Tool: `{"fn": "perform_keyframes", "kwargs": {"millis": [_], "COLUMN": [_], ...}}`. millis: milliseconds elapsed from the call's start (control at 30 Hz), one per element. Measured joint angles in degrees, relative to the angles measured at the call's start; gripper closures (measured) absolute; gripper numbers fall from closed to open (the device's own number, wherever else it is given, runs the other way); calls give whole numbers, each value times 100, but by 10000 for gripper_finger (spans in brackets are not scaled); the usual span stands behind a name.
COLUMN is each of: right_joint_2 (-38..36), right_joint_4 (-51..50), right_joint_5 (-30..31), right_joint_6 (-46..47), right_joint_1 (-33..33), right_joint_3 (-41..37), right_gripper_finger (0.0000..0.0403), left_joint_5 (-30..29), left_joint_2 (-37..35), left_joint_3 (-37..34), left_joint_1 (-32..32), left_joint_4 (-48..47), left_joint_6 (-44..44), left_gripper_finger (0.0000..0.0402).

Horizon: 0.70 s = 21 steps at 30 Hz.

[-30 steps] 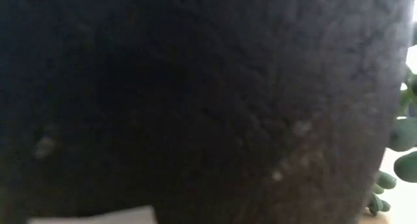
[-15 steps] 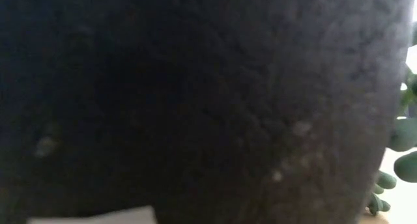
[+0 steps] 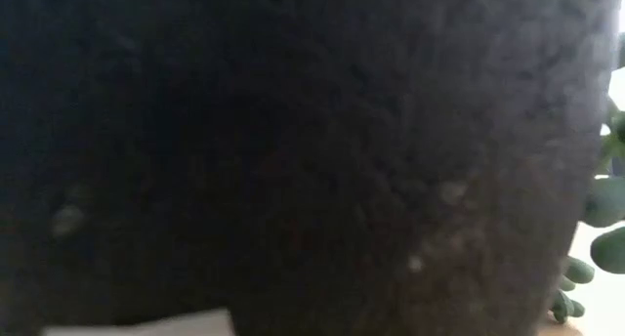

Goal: Pick and place slides into the shelf
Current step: Put the pink slides on the shelf

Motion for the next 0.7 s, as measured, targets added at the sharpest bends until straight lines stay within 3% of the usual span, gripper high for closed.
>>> {"fn": "perform_keyframes", "kwargs": {"millis": [400,700], "right_joint_2": [7,11], "right_joint_4": [627,539], "right_joint_5": [82,118], "right_joint_6": [-668,-718], "right_joint_1": [-591,-881], "right_joint_3": [-75,-236], "right_gripper_finger": [153,153], "left_joint_5": [33,39], "left_joint_2": [-2,0], "left_joint_3": [0,0], "left_joint_1": [0,-2], "left_joint_4": [33,33], "left_joint_6": [-42,-173], "left_gripper_finger": [218,218]}}
